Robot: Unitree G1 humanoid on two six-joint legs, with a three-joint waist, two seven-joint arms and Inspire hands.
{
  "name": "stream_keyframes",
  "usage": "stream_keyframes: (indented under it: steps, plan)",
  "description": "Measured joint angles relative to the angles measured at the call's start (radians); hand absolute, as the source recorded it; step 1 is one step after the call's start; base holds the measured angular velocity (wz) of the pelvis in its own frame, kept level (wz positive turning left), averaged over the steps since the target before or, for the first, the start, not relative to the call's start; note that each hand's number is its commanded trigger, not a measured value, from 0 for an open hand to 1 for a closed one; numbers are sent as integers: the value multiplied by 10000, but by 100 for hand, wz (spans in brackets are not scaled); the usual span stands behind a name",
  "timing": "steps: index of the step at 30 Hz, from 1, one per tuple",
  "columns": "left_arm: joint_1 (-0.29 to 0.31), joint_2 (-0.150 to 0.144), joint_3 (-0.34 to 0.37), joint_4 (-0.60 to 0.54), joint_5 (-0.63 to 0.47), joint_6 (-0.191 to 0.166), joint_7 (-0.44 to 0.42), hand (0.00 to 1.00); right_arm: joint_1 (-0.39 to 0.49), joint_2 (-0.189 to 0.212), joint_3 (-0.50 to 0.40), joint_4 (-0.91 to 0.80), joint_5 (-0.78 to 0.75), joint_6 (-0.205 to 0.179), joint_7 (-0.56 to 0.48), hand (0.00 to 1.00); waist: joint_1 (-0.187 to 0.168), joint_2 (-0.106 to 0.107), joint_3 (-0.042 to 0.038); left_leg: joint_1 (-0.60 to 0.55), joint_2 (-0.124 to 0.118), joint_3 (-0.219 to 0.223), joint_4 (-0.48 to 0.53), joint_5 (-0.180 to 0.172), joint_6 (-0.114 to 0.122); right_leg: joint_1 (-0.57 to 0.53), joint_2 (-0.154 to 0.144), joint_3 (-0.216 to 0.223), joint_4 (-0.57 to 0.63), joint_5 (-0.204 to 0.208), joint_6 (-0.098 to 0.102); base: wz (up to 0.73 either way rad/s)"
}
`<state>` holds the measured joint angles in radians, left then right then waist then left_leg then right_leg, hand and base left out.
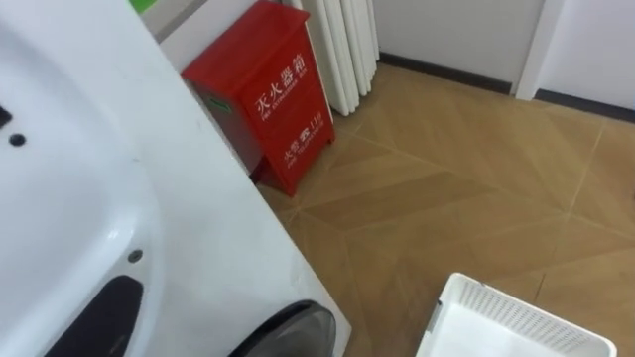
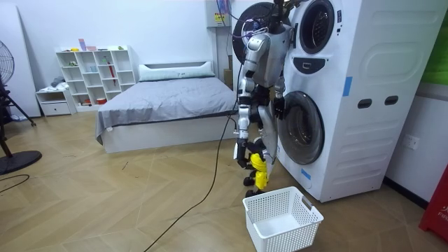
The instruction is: Pick clothes from washing machine
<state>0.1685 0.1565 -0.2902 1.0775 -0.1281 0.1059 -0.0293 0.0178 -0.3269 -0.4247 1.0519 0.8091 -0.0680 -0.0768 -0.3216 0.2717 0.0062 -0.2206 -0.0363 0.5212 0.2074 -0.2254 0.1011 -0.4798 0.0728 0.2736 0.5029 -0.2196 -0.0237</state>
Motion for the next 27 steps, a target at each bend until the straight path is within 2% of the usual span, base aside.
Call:
stream_keyframes:
  steps: [3, 4, 5, 6, 7, 11, 22, 27]
  plan:
    - [-12, -68, -31, -1, 6, -12, 26, 0, -155, 27, 33, 0, -163, -48, -80, 100, 1, 93, 28, -17, -16, -13, -3, 0, 0, -23, -24, -16, 49, -34, 1, 0]
    - [-12, -77, -63, -15, 3, -24, 40, 0, -180, 28, 71, 0, -168, -53, -87, 89, 2, 130, 27, -50, -27, -13, -1, 1, 2, -71, -34, -22, 82, -42, 4, 0]
    - [-13, -78, -63, -23, 3, -24, 40, 0, -190, 32, 97, 0, -168, -53, -90, 65, 2, 134, 28, -60, -38, -13, 0, 2, 4, -95, -40, -21, 114, -54, 5, 0]
    - [-20, -84, -67, -31, 5, -24, 42, 0, -280, 39, 99, -1, -188, -53, -97, 15, 4, 137, 26, -67, -69, -22, -1, 5, 9, -104, -62, -19, 187, -98, 3, 0]
    - [-20, -96, -68, -34, 4, -26, 45, 0, -368, 43, 100, 0, -215, -57, -139, 0, 9, 147, 22, -66, -79, -23, 0, 8, 11, -100, -70, -21, 212, -107, 0, 0]
    - [-32, -98, -69, -40, 3, -61, 81, 0, -598, 55, 120, -38, -261, -74, -171, 0, 31, 147, 28, -119, -88, -17, 34, 9, 12, -211, -77, -13, 260, -125, 4, 0]
    - [26, -148, -103, 121, -221, -715, 266, 0, -731, 63, 784, -169, -210, -662, -183, 0, 416, 200, 3, -213, -97, -26, 88, 9, 14, -289, -72, 0, 356, -152, 5, 0]
    - [0, -233, -105, 223, -320, -784, 273, 0, -654, 62, 968, -241, -249, -663, -16, 0, 592, 308, -25, -214, -105, -57, 82, 10, 15, -267, -92, -26, 370, -158, -3, 1]
